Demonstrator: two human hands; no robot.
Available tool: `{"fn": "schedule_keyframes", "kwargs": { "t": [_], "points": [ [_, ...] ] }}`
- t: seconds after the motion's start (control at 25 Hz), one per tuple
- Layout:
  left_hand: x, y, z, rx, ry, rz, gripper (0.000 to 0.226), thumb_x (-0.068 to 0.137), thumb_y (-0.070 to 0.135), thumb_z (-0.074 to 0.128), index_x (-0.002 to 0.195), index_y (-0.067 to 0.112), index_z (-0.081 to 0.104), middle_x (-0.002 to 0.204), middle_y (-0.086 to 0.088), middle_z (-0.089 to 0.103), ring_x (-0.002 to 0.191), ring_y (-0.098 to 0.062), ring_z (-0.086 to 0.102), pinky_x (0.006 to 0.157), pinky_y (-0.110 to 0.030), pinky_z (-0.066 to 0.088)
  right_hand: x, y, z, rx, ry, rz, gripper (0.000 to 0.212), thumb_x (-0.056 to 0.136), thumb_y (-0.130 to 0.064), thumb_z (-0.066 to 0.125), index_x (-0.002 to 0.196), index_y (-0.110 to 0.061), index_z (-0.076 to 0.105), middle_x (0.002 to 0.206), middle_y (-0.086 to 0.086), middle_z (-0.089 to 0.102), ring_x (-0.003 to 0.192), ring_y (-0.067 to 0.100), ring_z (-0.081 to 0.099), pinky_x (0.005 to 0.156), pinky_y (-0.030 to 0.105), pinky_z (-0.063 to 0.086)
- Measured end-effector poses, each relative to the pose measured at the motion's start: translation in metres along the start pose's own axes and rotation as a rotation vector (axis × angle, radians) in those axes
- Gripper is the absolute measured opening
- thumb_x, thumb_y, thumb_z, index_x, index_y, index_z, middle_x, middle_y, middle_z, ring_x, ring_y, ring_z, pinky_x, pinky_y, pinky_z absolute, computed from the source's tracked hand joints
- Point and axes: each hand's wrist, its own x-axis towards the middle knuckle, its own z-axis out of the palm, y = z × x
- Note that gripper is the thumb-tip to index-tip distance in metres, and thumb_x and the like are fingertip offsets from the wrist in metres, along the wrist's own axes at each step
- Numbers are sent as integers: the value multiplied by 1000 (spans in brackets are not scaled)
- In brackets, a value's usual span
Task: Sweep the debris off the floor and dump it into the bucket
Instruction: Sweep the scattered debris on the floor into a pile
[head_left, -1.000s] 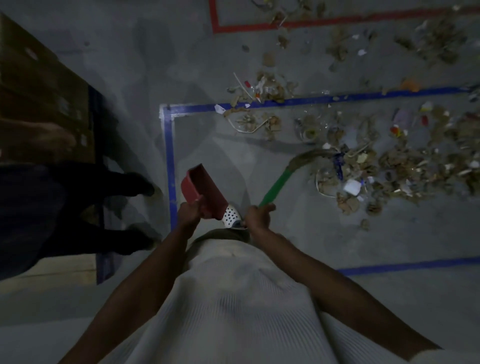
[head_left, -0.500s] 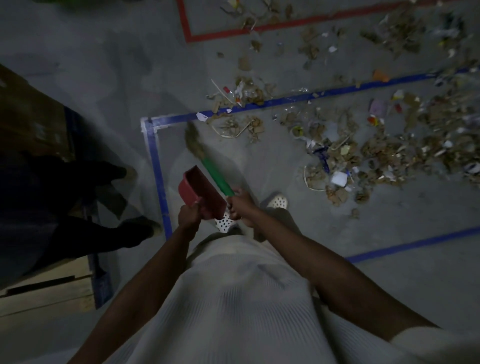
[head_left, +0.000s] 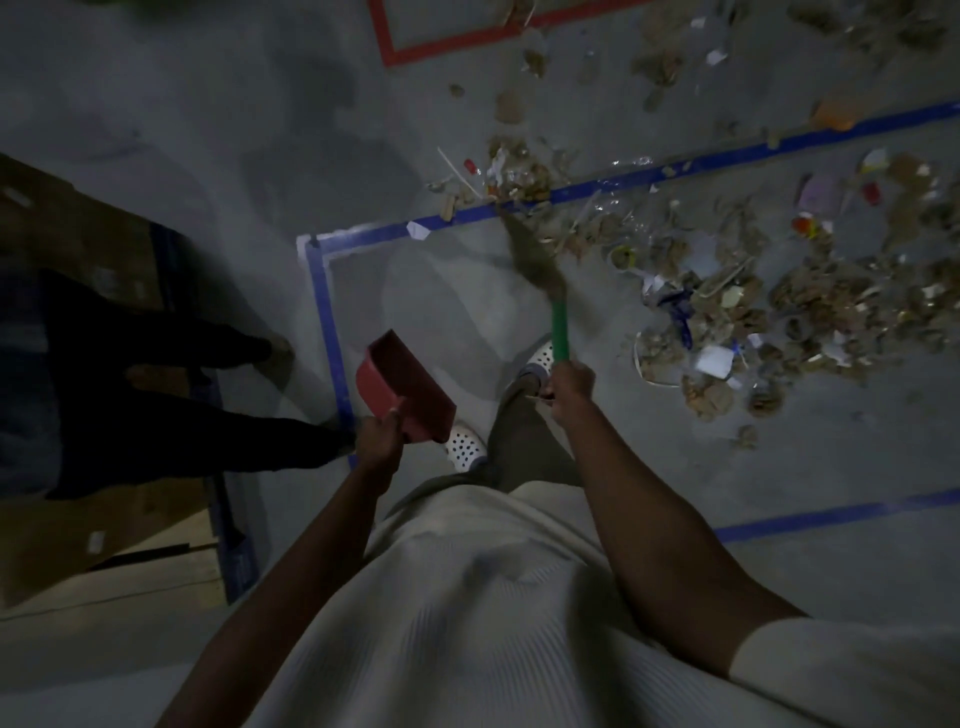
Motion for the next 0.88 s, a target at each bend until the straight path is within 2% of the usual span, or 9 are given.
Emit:
{"fn": "schedule_keyframes", "kwargs": {
  "t": [0.16,0.28,0.36,0.44,0.56,0.64,0.68,0.76,0.88],
  "points": [
    [10,56,33,49,-37,12,51,97,52,54,108,3,67,92,-23,69,47,-15,45,42,-25,35,44,-63,-55,92,128,72,9,100,0,46,103,-3,53,75,15,50,55,20,44,52,29,33],
    [16,96,64,103,-72,45,48,96,53,55,94,7,69,88,-20,71,41,-8,46,40,-23,36,64,-100,-88,126,162,107,26,103,-8,46,126,4,53,104,22,58,79,27,57,70,36,47],
    [18,120,83,110,-62,56,49,97,51,55,93,6,70,88,-19,71,42,-10,44,42,-24,34,60,-114,-88,105,93,78,45,103,-8,43,146,3,38,120,25,55,95,30,59,87,41,53],
    [19,143,102,110,-71,63,48,98,48,54,100,4,73,90,-22,71,47,-15,44,48,-26,32,36,-122,-70,56,86,24,54,102,-8,43,154,-4,26,139,27,51,113,39,60,100,48,51],
    [19,166,118,92,-88,85,50,98,48,53,109,2,70,97,-24,69,60,-27,52,57,-35,39,-3,-112,-34,27,95,-72,56,103,-13,42,154,-14,21,145,24,49,121,44,57,100,43,48],
    [21,178,121,99,-87,113,48,100,44,50,123,3,63,107,-22,66,87,-37,63,73,-48,50,-17,-109,-22,-9,-11,-109,54,101,-16,44,152,-20,24,143,23,52,118,40,60,102,48,48],
    [22,183,120,85,-74,102,48,100,43,50,125,3,61,109,-19,66,99,-36,64,84,-48,52,-21,-111,-19,-46,-58,-125,54,101,-17,44,151,-22,25,141,23,54,115,38,61,102,52,48],
    [26,192,115,5,-45,30,49,96,48,55,117,4,62,105,-13,63,98,-28,62,92,-43,52,-27,-114,-8,-154,-147,-194,53,102,-17,45,150,-24,25,136,24,57,108,41,63,98,56,50],
    [29,192,100,-75,21,36,40,96,50,54,106,13,63,101,-13,64,90,-26,62,80,-40,50,-46,-116,12,-352,-298,-298,50,103,-21,47,149,-25,26,128,23,61,104,45,65,90,57,55]
  ]
}}
